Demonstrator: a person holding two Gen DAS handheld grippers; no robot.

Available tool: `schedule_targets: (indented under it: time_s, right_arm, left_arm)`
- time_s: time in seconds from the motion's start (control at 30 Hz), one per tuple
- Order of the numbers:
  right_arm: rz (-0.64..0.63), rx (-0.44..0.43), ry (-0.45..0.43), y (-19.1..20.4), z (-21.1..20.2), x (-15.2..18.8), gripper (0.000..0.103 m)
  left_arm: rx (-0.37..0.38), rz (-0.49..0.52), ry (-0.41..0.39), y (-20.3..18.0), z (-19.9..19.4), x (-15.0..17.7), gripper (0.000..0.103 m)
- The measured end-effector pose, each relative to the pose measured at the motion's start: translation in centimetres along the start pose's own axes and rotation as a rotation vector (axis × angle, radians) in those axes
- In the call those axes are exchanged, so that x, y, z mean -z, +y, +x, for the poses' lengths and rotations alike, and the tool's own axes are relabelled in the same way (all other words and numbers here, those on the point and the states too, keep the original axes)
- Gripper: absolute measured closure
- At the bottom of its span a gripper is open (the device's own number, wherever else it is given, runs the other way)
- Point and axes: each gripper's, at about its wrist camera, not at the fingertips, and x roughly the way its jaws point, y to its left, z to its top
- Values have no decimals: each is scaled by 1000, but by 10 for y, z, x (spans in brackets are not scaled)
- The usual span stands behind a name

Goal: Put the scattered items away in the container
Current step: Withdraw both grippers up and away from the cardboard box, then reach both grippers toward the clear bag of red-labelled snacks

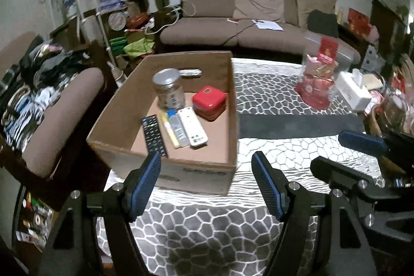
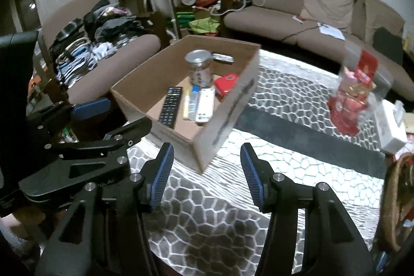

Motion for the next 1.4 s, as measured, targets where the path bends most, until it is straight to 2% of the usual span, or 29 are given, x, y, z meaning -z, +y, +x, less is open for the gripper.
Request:
schedule_targets:
  time_s: [0.4, 0.63, 0.93, 1.1, 1.2, 1.27, 1.4]
  right_arm:
    - [158, 97, 3, -109, -11, 25, 52]
    - [269, 129, 5, -177, -8, 49, 52]
    - [395, 164, 15, -261, 15, 70, 52]
    - [437, 175, 13, -301, 38, 65, 52]
    - [442, 191, -4, -324, 49, 50, 52]
    - [442, 203, -23, -341, 57, 35, 52]
    - [434, 204, -54, -370, 76, 3, 52]
  left_arm:
    - [86, 82, 6, -86, 28, -20, 30]
    - [199, 103, 38, -119, 67, -22, 30]
    - [236, 108, 88, -151, 125, -45, 30]
    - [301, 110, 94, -171, 166, -81, 30]
    - [364, 84, 88, -182, 198, -116, 30]
    - [376, 65, 81, -189, 220, -139, 30]
    - [375, 89, 82, -208, 261, -176, 30]
